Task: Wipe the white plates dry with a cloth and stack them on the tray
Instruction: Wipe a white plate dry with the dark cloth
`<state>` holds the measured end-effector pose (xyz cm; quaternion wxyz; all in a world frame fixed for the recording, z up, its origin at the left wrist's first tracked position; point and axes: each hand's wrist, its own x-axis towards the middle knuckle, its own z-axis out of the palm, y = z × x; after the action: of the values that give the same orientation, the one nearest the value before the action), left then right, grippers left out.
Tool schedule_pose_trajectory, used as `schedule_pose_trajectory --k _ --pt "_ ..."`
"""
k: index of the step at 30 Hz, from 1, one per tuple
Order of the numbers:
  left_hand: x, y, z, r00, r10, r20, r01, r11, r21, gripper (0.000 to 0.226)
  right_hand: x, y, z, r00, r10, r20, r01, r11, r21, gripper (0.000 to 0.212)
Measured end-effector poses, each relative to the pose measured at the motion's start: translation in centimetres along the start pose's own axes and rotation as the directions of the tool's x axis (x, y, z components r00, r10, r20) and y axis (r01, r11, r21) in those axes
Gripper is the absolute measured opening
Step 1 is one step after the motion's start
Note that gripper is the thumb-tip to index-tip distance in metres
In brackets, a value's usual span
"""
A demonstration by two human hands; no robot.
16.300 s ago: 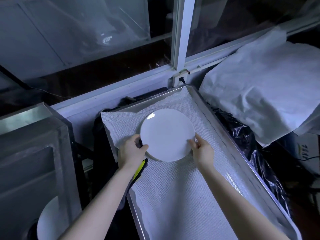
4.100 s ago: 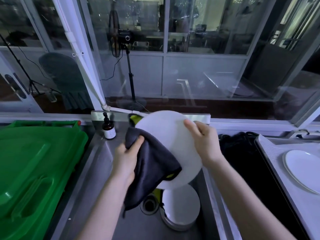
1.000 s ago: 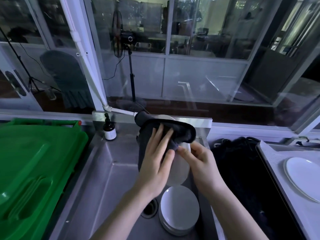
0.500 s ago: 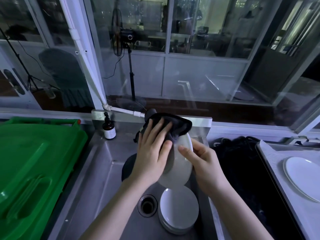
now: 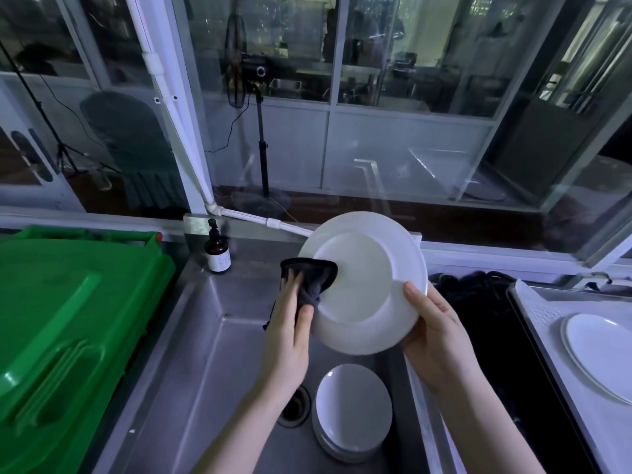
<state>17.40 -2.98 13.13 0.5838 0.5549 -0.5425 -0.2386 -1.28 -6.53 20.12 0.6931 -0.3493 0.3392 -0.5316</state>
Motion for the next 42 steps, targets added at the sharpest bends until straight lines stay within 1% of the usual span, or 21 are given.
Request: schedule_pose_trajectory --k 4,6,8,10,14,16,18,20,21,22,25,26,28,29,31,34,36,37,39,40,42 --pt "0.8 0.2 0.1 0.998 0.068 -0.002 -0.068 0.995 0.066 0.046 0.5 -0.3 0.3 1.000 -0.002 -0.022 0.003 0.999 0.041 0.035" --pt "-0.3 0.0 0.3 0.983 0.178 0.032 -0.181 0.969 0.166 0.046 1.1 -0.9 0.5 0.999 -0.014 -0.041 0.017 0.997 0.080 0.041" --pt "-2.5 0.0 1.3 0.944 0.316 0.091 -0.329 0.909 0.257 0.048 1.6 -1.3 0.9 0.999 -0.021 -0.042 0.026 0.992 0.124 0.045" --pt "-4.2 0.3 2.5 0.909 0.392 0.141 -0.416 0.856 0.308 0.049 1.8 -1.0 1.5 1.000 0.003 -0.025 0.000 0.990 0.138 0.052" --pt "-3.1 1.0 3.0 0.889 0.442 0.120 -0.447 0.778 0.441 0.048 1.6 0.4 2.5 0.986 0.165 0.021 -0.165 0.964 0.208 0.063" --pt "-2.5 0.8 2.7 0.879 0.461 0.122 -0.463 0.760 0.456 0.045 1.7 0.4 2.5 0.984 0.176 0.016 -0.175 0.957 0.230 0.062" --pt "-2.7 0.0 2.4 0.901 0.427 0.073 -0.416 0.805 0.423 0.044 1.9 0.0 2.1 0.994 0.108 -0.004 -0.104 0.969 0.222 0.053" --pt "-2.9 -0.8 2.0 0.946 0.320 -0.039 -0.289 0.896 0.338 0.045 2.1 -0.4 1.7 0.999 0.040 -0.020 -0.035 0.974 0.223 0.046" --pt "-3.0 -1.1 1.9 0.956 0.285 -0.062 -0.253 0.916 0.312 0.046 2.1 -0.5 1.6 0.999 0.024 -0.032 -0.016 0.975 0.221 0.045" --pt "-3.0 -1.3 1.8 0.956 0.289 -0.050 -0.259 0.912 0.317 0.046 2.1 -0.5 1.5 0.999 0.020 -0.040 -0.011 0.976 0.216 0.045" --pt "-2.9 -1.1 2.1 0.902 0.422 0.087 -0.421 0.821 0.385 0.044 1.9 -0.1 2.0 0.998 0.049 -0.031 -0.042 0.977 0.209 0.047" --pt "-2.5 -0.7 2.2 0.889 0.441 0.126 -0.453 0.801 0.390 0.043 1.9 0.2 2.2 0.998 0.062 -0.021 -0.056 0.978 0.201 0.047" --pt "-1.4 0.1 2.4 0.903 0.406 0.143 -0.429 0.822 0.373 0.044 1.7 0.5 2.5 0.998 0.068 0.000 -0.067 0.982 0.174 0.047" --pt "-0.6 0.5 2.4 0.926 0.359 0.118 -0.377 0.857 0.351 0.044 1.7 0.7 2.5 0.998 0.061 0.009 -0.062 0.986 0.155 0.045" --pt "1.3 1.0 2.0 0.976 0.219 0.022 -0.216 0.937 0.276 0.044 1.3 1.2 2.3 0.998 0.055 0.026 -0.058 0.991 0.118 0.040" --pt "3.7 0.7 0.5 0.996 -0.025 -0.090 0.036 0.992 0.122 0.043 0.7 1.7 1.7 0.997 0.075 0.031 -0.078 0.992 0.096 0.038" --pt "4.7 0.4 -0.6 0.986 -0.151 -0.069 0.152 0.988 0.003 0.042 0.4 1.5 1.3 0.996 0.084 0.036 -0.087 0.994 0.073 0.034" --pt "5.1 0.4 -1.1 0.984 -0.169 -0.050 0.168 0.985 -0.025 0.042 0.3 1.3 1.3 0.995 0.087 0.042 -0.089 0.995 0.039 0.030" --pt "6.1 1.1 -1.9 0.991 -0.133 -0.014 0.133 0.991 0.000 0.041 0.1 1.1 1.4 0.993 0.103 0.060 -0.100 0.994 -0.052 0.026" --pt "6.7 1.6 -2.1 0.997 -0.079 0.019 0.078 0.996 0.054 0.040 0.0 1.2 1.5 0.990 0.119 0.070 -0.112 0.989 -0.093 0.028" --pt "7.8 3.0 -2.4 0.983 0.092 0.158 -0.123 0.972 0.201 0.040 -0.1 1.6 1.7 0.983 0.159 0.093 -0.144 0.977 -0.155 0.031"
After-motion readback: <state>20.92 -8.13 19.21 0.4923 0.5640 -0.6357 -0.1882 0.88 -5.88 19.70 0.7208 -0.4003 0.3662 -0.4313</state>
